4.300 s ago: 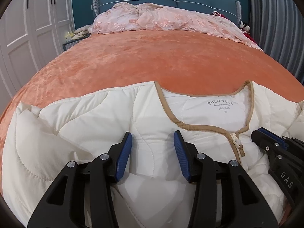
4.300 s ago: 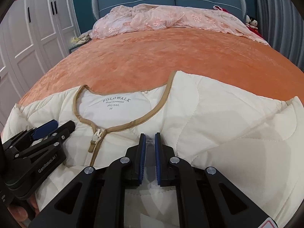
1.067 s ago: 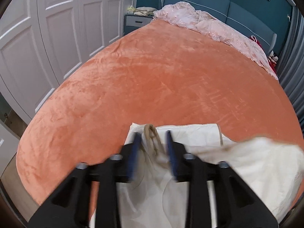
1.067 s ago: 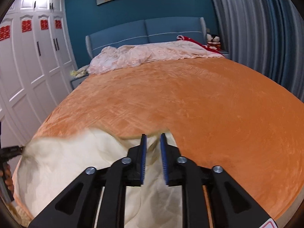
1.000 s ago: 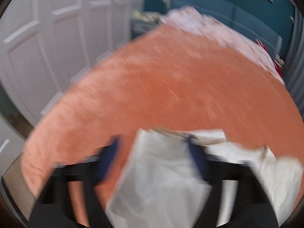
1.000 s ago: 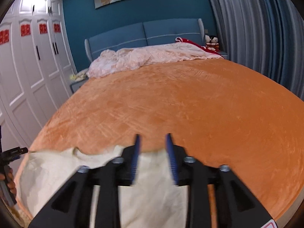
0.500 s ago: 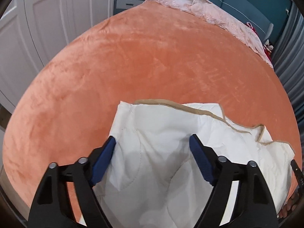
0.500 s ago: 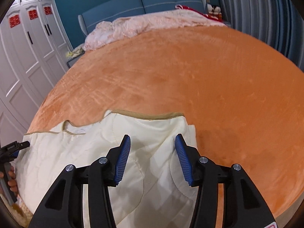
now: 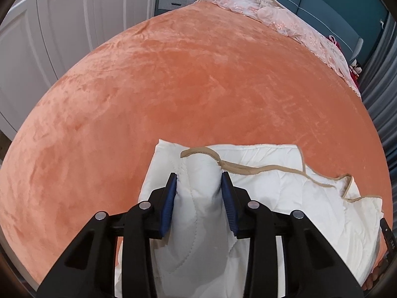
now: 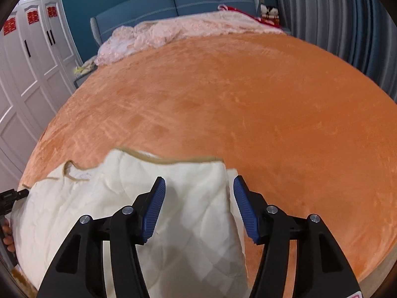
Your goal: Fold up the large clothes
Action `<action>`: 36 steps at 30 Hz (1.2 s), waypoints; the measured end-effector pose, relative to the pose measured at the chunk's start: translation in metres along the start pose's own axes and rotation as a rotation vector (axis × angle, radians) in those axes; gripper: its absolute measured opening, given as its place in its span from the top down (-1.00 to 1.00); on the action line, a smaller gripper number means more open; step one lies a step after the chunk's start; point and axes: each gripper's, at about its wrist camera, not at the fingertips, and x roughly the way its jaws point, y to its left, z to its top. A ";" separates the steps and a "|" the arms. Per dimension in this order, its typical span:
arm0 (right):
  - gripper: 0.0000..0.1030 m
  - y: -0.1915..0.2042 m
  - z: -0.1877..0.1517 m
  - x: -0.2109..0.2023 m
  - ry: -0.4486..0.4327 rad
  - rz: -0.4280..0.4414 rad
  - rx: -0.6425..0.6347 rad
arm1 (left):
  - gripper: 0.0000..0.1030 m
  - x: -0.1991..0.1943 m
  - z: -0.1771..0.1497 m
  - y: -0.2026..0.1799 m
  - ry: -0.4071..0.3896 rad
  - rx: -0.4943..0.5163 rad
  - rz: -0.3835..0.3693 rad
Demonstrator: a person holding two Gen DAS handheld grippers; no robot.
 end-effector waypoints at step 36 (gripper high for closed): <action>0.62 0.019 0.004 0.042 -0.050 -0.123 -0.072 | 0.27 0.032 0.007 -0.028 -0.124 0.110 0.262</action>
